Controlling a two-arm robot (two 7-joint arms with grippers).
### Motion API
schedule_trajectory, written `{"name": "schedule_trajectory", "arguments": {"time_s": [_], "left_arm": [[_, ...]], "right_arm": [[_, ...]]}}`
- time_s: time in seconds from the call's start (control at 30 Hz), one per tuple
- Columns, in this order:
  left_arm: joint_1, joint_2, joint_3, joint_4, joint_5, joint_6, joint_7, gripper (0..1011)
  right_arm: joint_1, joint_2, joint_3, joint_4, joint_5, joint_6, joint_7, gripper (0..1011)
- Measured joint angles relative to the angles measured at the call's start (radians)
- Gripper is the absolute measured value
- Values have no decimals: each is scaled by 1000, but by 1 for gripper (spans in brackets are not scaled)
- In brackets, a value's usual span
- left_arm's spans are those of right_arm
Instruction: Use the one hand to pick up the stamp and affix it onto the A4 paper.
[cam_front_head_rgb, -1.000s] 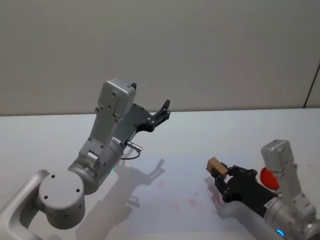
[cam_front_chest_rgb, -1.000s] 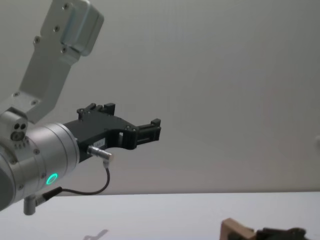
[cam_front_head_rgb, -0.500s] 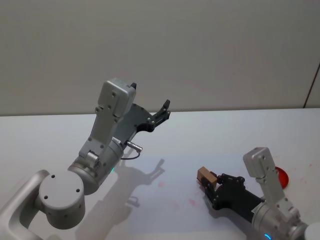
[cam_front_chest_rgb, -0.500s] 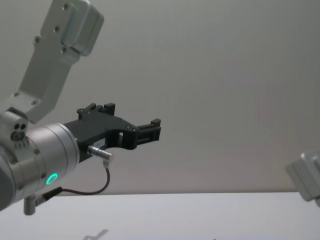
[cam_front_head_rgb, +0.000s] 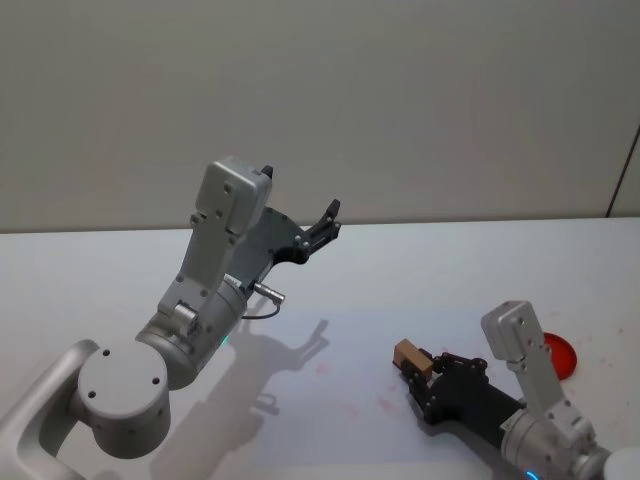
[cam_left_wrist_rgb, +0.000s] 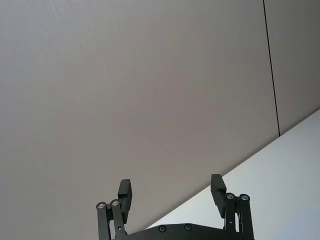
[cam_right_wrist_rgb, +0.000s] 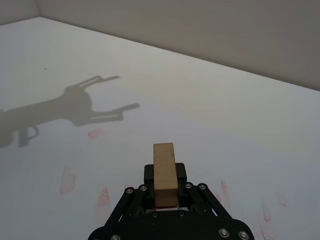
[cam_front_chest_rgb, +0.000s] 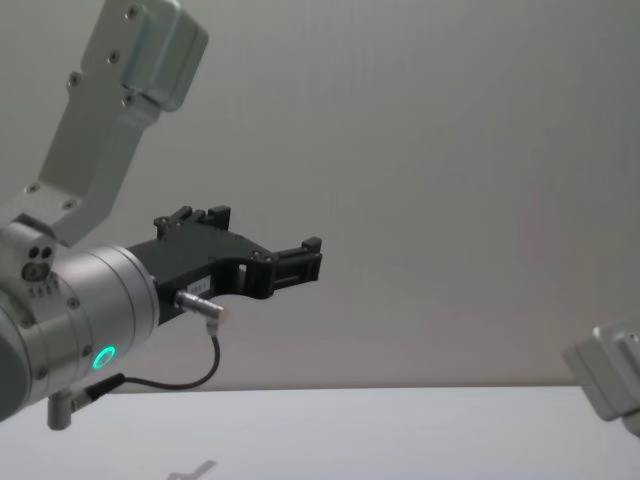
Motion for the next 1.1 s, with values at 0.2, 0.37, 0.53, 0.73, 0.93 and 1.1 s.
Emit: {"name": "schedule_trajectory", "arguments": {"time_s": [0.2, 0.37, 0.53, 0.73, 0.93, 1.1], "left_arm": [[0, 0, 0, 0, 0, 0, 0, 1001], [0, 0, 0, 0, 0, 0, 0, 1001], [0, 0, 0, 0, 0, 0, 0, 1001], [0, 0, 0, 0, 0, 0, 0, 1001], [0, 0, 0, 0, 0, 0, 0, 1001], [0, 0, 0, 0, 0, 0, 0, 1001]], "right_arm": [[4, 1, 0, 10, -4, -2, 3, 220], [5, 2, 0, 14, -4, -3, 4, 220], [5, 4, 2, 12, 6, -3, 6, 220], [1, 9, 8, -14, 32, 6, 7, 220], [-3, 13, 14, -67, 76, 13, 11, 220], [-8, 17, 20, -111, 111, 17, 12, 220]]}}
